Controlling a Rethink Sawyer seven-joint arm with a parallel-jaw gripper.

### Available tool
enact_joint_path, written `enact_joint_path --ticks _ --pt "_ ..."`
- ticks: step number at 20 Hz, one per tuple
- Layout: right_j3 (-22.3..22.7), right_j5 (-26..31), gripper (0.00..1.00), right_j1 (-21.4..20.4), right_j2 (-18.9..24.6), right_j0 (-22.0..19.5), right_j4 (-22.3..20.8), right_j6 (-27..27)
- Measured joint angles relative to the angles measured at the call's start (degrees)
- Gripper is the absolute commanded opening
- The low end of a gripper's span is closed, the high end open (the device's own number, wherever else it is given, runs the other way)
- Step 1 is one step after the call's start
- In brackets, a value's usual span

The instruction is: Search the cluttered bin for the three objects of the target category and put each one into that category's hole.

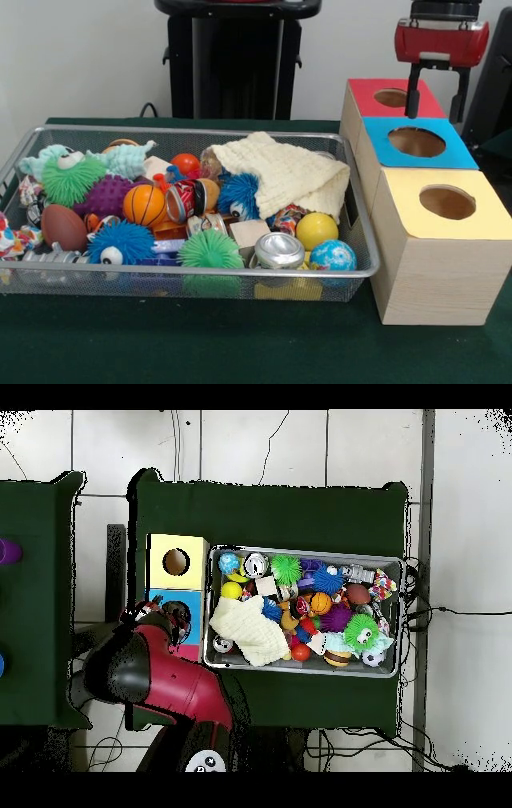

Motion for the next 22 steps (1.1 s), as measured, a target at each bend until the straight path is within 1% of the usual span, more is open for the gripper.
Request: enact_joint_path --ticks 6,13,17,22 --pt "0.1 0.0 1.0 0.0 -0.1 0.6 0.0 0.0" --pt "0.1 0.4 1.0 -0.1 -1.9 1.4 0.0 0.0" --pt "0.1 1.9 1.0 -1.0 -3.2 0.3 -1.1 0.0" --pt "0.1 2.1 1.0 -2.1 -3.2 -2.0 -2.8 0.0"
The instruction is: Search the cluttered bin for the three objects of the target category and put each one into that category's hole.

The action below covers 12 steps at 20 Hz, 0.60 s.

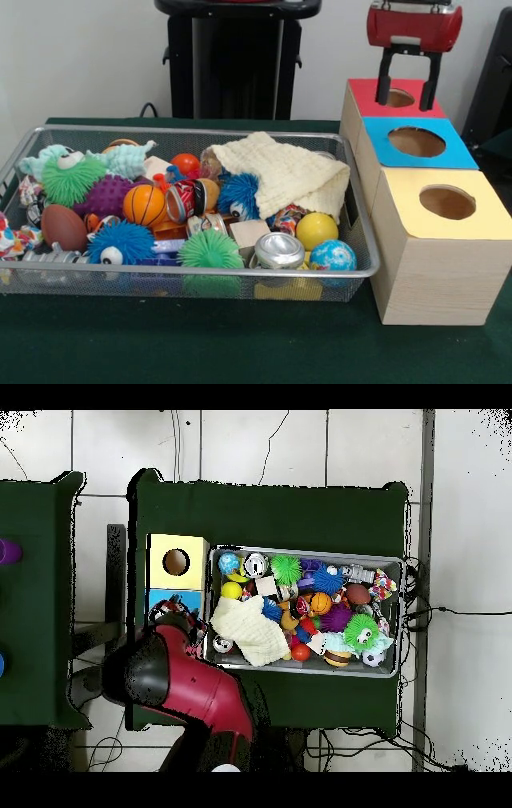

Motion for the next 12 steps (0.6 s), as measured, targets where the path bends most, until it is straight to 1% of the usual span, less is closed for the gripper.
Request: enact_joint_path --ticks 8,12 --pt "0.2 0.0 1.0 -1.0 0.0 -4.1 -3.3 0.0" --pt "0.3 0.0 1.0 -1.2 0.0 -5.2 -4.7 0.0"
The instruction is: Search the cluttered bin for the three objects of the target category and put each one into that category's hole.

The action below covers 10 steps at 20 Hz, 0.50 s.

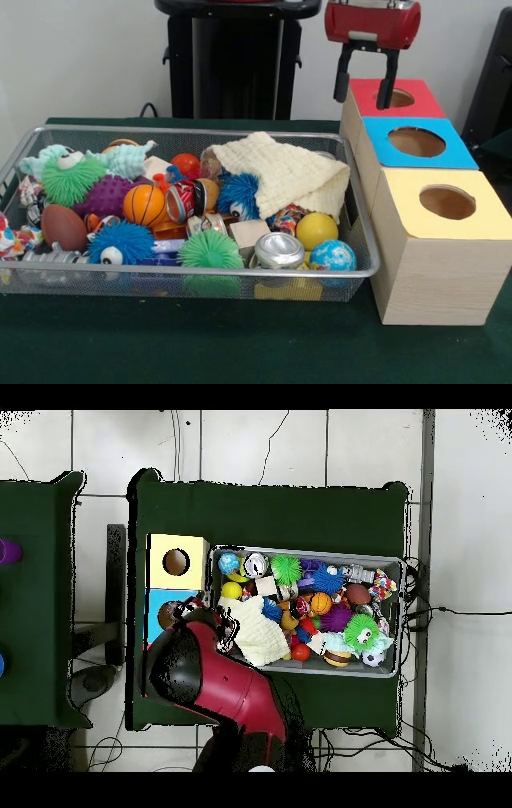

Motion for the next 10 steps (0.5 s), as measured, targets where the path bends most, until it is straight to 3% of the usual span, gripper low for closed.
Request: enact_joint_path --ticks 10 --pt "2.4 -0.6 1.0 -0.9 1.5 -4.3 -5.0 0.0"
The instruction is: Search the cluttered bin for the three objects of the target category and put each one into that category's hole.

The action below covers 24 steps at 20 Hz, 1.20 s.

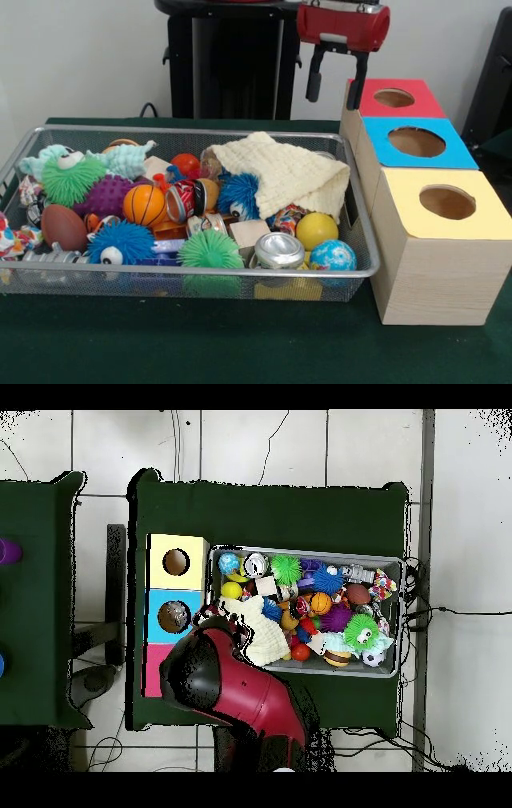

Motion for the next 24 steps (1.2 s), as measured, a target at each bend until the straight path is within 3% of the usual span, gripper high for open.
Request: enact_joint_path --ticks 24 --pt "8.8 -13.8 1.0 1.3 5.9 -3.9 -7.3 0.0"
